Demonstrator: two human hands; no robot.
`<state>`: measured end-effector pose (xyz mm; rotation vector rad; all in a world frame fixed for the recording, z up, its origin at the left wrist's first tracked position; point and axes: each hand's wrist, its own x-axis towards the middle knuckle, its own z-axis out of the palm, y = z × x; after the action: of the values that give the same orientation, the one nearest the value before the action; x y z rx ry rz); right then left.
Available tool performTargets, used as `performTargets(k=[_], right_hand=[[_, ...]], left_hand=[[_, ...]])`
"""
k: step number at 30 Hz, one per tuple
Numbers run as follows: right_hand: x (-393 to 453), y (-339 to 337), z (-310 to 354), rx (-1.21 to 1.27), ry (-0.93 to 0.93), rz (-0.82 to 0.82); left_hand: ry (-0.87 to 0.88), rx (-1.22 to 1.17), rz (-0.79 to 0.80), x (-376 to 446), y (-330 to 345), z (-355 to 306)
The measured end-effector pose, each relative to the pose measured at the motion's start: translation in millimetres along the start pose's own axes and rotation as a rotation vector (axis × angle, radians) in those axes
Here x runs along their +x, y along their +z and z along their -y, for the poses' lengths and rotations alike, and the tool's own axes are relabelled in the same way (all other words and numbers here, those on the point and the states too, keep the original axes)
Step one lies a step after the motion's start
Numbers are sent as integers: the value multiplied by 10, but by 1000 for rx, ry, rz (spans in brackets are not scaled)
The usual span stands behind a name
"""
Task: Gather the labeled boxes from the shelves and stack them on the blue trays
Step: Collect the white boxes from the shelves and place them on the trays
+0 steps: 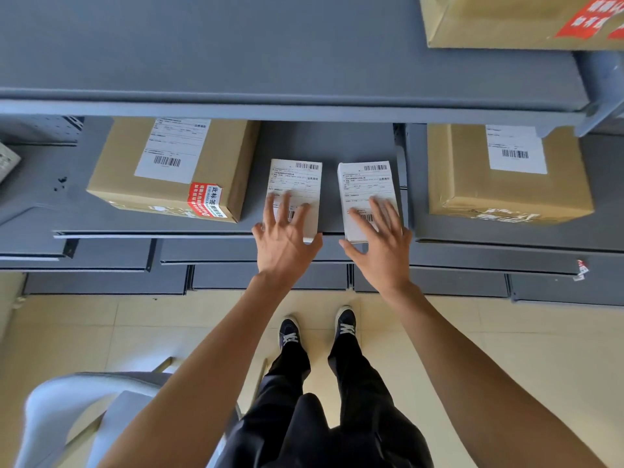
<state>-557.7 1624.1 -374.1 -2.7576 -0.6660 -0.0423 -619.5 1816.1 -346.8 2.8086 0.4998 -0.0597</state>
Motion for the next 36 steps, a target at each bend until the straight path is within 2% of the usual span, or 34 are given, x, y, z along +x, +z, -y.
performTargets(k=[8, 19, 28, 36], right_hand=[[-207, -86, 177, -41, 12, -62], [-656, -495, 384, -97, 64, -278], [-1164, -1060, 175, -108, 164, -438], [-2221, -1581, -352, -95, 364, -537]], left_hand=[[157, -59, -60, -178, -134, 226], [408, -113, -234, -303, -473, 241], [538, -147, -284, -552, -684, -285], [745, -104, -232, -1186, -684, -1148]])
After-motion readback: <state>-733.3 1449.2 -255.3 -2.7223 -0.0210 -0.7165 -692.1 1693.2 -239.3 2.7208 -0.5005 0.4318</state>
